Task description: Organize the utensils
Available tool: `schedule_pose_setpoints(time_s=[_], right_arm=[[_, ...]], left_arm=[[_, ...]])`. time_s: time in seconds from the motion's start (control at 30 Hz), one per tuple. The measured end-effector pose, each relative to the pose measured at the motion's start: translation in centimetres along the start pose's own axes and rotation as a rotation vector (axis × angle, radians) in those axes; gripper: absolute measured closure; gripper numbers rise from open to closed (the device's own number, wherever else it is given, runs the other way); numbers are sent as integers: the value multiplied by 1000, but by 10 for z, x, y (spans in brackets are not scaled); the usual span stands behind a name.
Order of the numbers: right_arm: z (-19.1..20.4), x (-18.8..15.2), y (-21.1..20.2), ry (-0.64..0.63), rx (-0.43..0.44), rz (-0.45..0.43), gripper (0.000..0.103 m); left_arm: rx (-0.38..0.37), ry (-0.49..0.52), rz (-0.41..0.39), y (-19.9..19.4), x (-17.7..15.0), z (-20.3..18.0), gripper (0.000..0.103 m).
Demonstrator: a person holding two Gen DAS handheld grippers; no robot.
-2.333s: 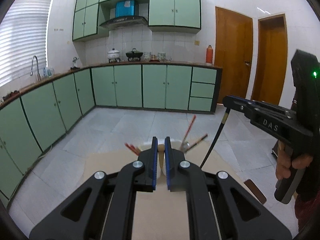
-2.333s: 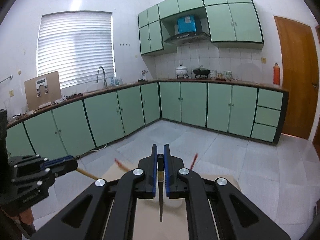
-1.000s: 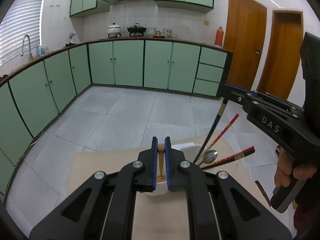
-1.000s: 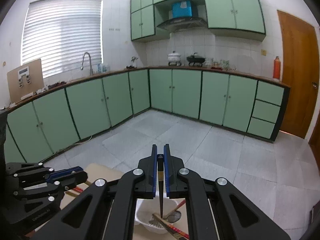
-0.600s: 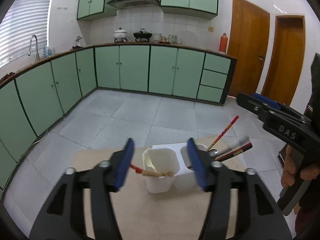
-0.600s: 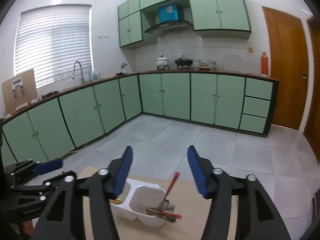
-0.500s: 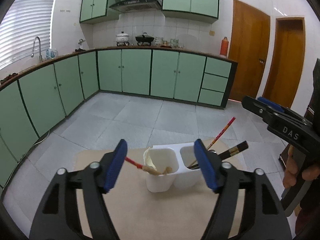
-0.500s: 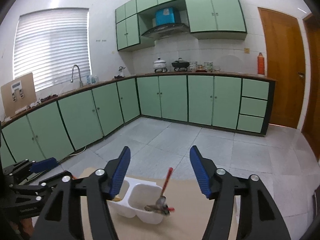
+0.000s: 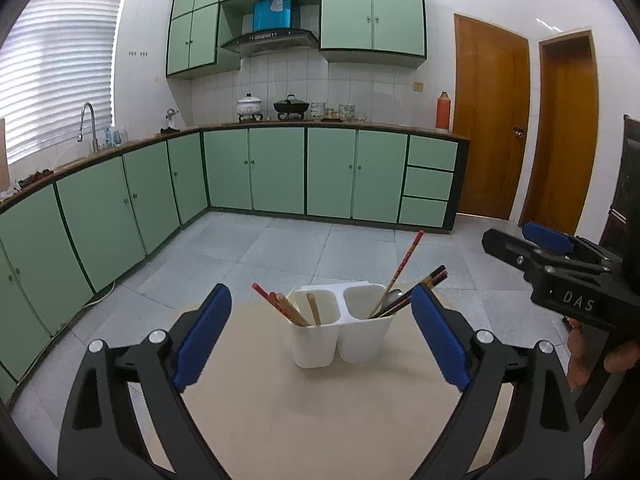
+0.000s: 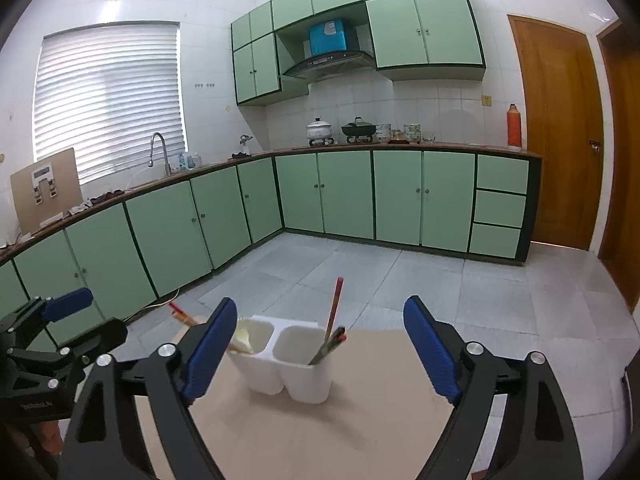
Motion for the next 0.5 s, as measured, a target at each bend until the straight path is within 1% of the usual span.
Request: schedule_pose_setpoints(time_s=[0.17, 0.3, 0.5], right_arm=[[11, -8, -15, -22, 4, 13, 13], [22, -16, -25, -36, 16, 26, 6], [34, -18, -39, -61, 34, 29, 6]], left_arm=[[6, -16, -12, -17, -3, 3, 13], [11, -26, -18, -27, -5, 6, 13], [16, -37, -36, -45, -8, 7, 10]])
Point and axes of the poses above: each gripper's, at about its wrist camera, not at the fingertips, and y roughly the way its jaws point, z to its left, x to its top, the point moved 9 cm from there along y, roughly the way its jaws point, and after that the axes turned 8 degrees about x, right-handed, at the moved point
